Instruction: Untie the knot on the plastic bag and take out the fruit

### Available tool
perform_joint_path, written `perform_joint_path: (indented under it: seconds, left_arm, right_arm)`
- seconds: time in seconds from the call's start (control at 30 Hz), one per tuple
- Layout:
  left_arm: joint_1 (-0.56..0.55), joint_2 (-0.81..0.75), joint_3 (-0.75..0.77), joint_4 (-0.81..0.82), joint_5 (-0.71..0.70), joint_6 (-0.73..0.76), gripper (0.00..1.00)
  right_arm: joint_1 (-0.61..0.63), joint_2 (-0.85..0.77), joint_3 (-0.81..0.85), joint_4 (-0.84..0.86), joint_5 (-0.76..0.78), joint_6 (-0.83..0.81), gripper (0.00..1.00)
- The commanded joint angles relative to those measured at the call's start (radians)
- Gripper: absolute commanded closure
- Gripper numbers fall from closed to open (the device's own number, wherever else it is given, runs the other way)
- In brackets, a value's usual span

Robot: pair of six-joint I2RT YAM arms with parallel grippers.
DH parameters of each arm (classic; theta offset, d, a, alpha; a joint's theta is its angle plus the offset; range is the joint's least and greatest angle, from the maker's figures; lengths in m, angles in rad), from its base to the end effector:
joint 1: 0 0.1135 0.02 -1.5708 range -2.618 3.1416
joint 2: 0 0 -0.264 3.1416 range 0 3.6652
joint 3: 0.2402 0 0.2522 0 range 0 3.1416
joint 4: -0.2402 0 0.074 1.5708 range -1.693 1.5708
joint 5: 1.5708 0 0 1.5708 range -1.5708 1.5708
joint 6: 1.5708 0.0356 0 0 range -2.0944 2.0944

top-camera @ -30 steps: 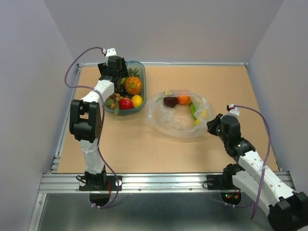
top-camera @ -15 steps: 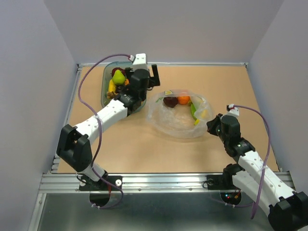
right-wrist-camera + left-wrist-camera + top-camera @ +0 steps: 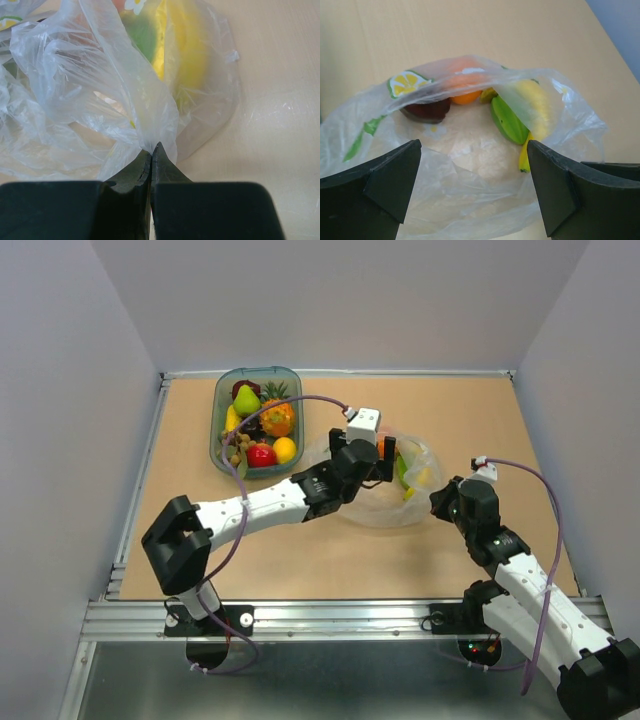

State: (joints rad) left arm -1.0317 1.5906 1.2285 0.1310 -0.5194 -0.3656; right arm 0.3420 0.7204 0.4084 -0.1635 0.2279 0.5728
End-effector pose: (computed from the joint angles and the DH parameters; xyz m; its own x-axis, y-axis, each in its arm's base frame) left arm 0.2090 -0.3150 0.3228 -0.2875 -0.1240 -0.9497 0.4221 0.8737 -0.2418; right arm 0.1626 0.0494 0.2198 -0.4369 0.4049 -0.8032 0.1182 0.9111 0.3949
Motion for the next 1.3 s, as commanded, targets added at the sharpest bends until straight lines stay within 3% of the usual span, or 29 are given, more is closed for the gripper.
perform_joint_path:
  seconds: [0.0,0.27,0.67,0.93,1.27]
  left_arm:
    - [0.015,0.092,0.075,-0.001,0.027,-0.073,0.02]
    - [0.054,0.322,0.256,-0.071,-0.002,-0.131,0.03]
    - [0.145,0.529,0.419,-0.071,-0.125,-0.266,0.09]
    - [0.163,0.575,0.425,-0.07,-0.226,-0.357,0.1]
    - [0.2,0.654,0.445,-0.059,-0.217,-0.377,0.11]
  right_arm:
    - [0.008,-0.012,-0.023,0.05,0.018,-0.001,0.99]
    - [0.008,-0.016,-0.026,0.05,0.019,-0.001,0.99]
    - [0.009,-0.018,-0.028,0.05,0.018,0.002,1.0]
    - [0.022,-0.015,-0.031,0.051,0.028,0.006,0.99]
    - [0.028,-0.016,-0.034,0.056,0.027,0.007,0.99]
